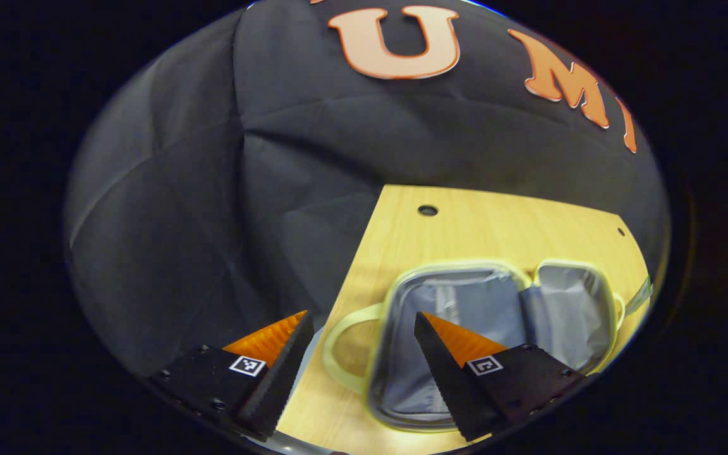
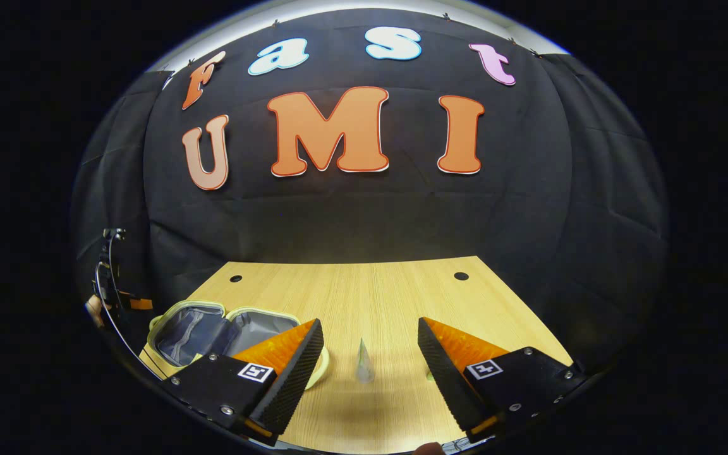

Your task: First open the suitcase, pack the skin care products into it, and then close the suitcase.

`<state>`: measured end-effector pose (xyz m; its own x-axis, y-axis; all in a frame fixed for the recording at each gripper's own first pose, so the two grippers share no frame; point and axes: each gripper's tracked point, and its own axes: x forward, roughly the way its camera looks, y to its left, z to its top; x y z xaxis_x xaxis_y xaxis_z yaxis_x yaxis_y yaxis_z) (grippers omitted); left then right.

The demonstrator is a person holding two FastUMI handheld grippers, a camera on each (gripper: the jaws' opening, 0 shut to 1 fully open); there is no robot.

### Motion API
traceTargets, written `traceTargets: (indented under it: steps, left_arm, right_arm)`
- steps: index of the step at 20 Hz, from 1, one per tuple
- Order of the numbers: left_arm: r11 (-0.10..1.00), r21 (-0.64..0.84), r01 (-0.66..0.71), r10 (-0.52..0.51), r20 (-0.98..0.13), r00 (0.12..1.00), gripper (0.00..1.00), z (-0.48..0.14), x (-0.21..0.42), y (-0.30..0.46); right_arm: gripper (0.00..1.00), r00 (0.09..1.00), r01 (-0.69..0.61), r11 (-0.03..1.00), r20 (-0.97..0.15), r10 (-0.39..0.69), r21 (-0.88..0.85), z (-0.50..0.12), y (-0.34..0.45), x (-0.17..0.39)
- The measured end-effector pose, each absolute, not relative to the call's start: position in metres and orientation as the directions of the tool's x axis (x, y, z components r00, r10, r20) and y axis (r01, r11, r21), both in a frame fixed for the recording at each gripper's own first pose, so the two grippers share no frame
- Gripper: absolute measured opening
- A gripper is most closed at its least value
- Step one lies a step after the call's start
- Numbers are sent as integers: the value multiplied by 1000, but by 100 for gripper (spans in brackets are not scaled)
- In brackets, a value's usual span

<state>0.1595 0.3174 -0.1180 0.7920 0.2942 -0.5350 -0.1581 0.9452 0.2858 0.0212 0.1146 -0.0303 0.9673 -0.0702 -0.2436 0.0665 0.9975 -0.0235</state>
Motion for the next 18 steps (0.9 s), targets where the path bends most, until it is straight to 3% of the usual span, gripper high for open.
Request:
traceTargets:
  steps: [5, 6, 8, 9, 10, 13, 18]
  left_arm:
    - [956, 263, -132, 224, -360, 906, 99, -56, 173, 202]
    - [958, 259, -124, 207, -326, 922, 99, -49, 169, 175]
    - [969, 233, -75, 143, -288, 947, 100, -47, 167, 110]
    - [974, 224, -46, 108, -276, 955, 100, -50, 164, 75]
    - [976, 216, 11, 50, -273, 961, 100, -55, 164, 38]
    - [972, 189, 142, -88, -268, 959, 100, -78, 168, -62]
    - [942, 176, 285, -230, -278, 933, 99, -138, 165, -184]
  right_arm:
    - [96, 971, 39, 999, -234, -46, -32, -29, 92, 35]
    - [100, 971, 35, 999, -234, -43, -37, -31, 85, 37]
    - [95, 970, 25, 999, -241, -35, -47, -36, 68, 39]
    - [100, 969, 24, 998, -244, -37, -55, -39, 57, 40]
    - [96, 968, 27, 998, -248, -43, -65, -42, 45, 40]
    - [95, 960, 31, 998, -278, -44, -52, -56, 9, 42]
    - [95, 940, 78, 996, -328, -89, -45, -74, -62, 41]
